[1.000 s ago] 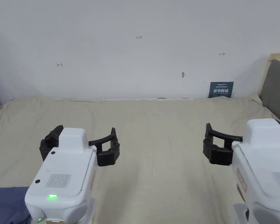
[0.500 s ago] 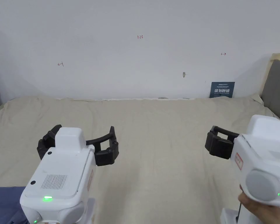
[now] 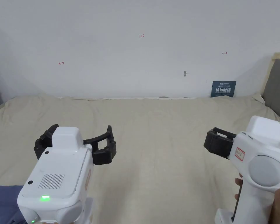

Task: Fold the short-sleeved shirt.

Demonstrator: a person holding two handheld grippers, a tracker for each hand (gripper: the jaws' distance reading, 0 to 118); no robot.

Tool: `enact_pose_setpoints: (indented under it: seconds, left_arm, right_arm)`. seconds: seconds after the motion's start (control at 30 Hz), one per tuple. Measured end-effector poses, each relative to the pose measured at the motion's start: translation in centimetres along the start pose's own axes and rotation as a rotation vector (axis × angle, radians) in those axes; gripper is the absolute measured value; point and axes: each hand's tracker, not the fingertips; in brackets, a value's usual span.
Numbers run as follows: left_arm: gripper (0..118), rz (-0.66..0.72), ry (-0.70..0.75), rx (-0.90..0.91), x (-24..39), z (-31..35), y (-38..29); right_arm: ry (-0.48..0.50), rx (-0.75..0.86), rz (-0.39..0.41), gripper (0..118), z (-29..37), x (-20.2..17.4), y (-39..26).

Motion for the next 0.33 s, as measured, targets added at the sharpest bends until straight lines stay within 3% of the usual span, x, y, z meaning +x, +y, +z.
enact_pose_setpoints:
  seconds: [0.33]
  left_arm:
    - [118,0.003,0.01,-0.001,-0.24,-0.54,-0.52]
  right_arm:
    - [-0.012,0.019,-0.001,118,0.13,-0.07,-0.03]
